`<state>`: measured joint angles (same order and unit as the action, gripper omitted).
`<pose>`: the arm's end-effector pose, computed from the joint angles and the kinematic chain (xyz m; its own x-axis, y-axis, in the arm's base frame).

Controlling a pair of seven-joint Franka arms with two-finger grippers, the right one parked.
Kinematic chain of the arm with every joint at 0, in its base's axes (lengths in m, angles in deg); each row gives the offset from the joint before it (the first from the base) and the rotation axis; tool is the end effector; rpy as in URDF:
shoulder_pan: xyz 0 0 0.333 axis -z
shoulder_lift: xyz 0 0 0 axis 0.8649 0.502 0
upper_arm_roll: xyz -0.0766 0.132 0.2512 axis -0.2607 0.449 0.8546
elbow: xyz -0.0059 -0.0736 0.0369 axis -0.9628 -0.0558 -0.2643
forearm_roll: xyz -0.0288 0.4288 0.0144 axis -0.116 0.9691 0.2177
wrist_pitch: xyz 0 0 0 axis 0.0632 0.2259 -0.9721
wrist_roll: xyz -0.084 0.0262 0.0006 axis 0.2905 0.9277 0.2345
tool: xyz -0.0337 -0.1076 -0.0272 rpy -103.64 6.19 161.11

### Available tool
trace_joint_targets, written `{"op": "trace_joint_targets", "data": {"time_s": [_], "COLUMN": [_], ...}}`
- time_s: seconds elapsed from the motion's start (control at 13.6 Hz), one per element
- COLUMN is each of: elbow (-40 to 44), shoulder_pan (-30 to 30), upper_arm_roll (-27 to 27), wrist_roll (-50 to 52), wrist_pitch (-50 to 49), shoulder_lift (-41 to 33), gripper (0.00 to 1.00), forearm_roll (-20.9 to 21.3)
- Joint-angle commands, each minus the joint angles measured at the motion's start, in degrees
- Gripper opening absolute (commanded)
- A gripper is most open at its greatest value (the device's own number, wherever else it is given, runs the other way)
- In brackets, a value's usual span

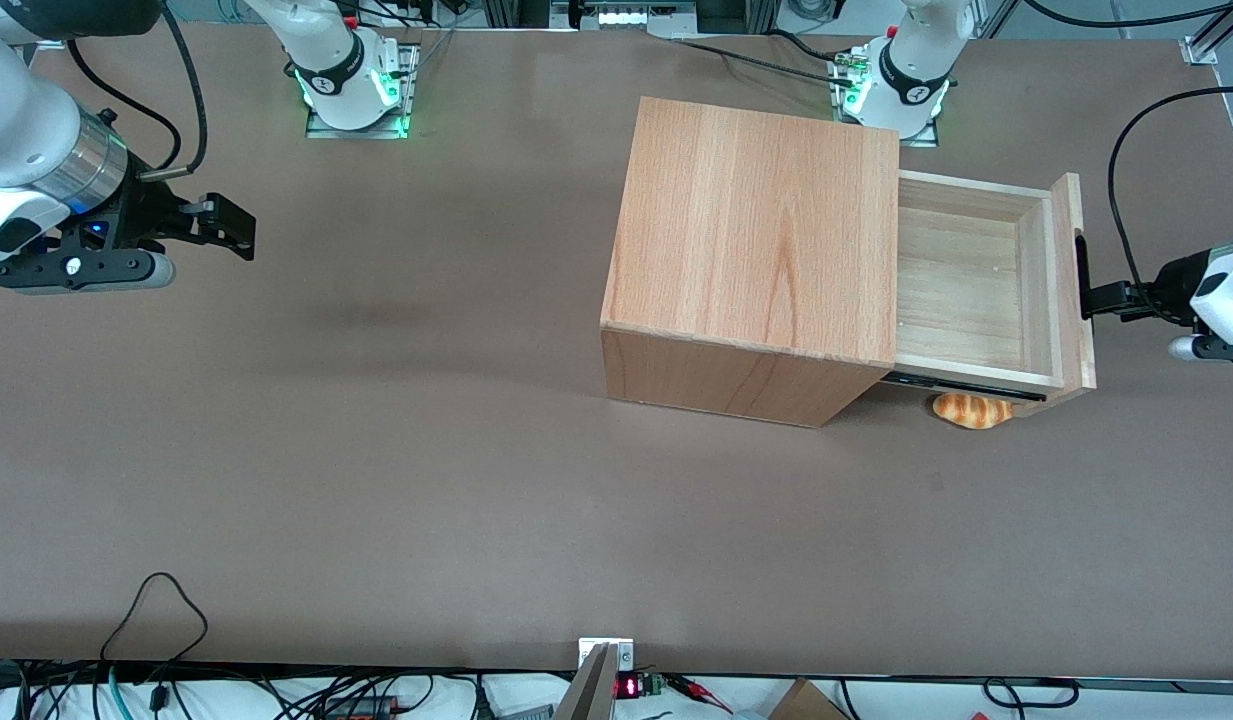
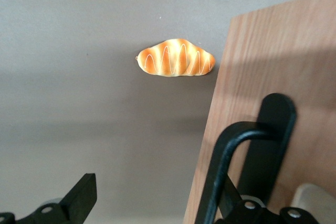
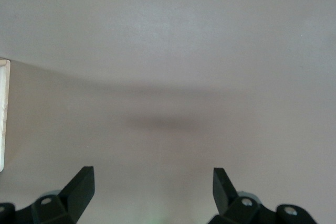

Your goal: Open top drawer with left arm

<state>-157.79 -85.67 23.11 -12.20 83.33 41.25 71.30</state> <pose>0.5788 0.1804 0.3507 0.9894 0.0277 -0.1424 0.0567 -0.9773 0.2042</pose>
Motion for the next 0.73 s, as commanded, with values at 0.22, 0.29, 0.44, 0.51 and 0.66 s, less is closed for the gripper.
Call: {"op": "trace_joint_targets", "data": {"time_s": [0.22, 0.29, 0.44, 0.51, 0.66], "elbow": [12.9, 15.0, 17.5, 18.5, 19.5], "shoulder_pan": [-0.3, -0.3, 0.2, 0.2, 2.2], "upper_arm_roll": [-0.7, -0.8, -1.6, -2.6, -3.0], "wrist_roll": [-0.1, -0.4, -0.4, 0.4, 4.4], "wrist_pitch": [-11.8, -13.0, -14.6, -15.4, -15.9], "shoulder_lift": [0.9, 0.9, 0.7, 0.5, -0.7], "gripper": [1.0, 1.0, 1.0, 1.0, 1.0], "forearm_roll": [1.5, 1.5, 1.6, 1.6, 4.4]}}
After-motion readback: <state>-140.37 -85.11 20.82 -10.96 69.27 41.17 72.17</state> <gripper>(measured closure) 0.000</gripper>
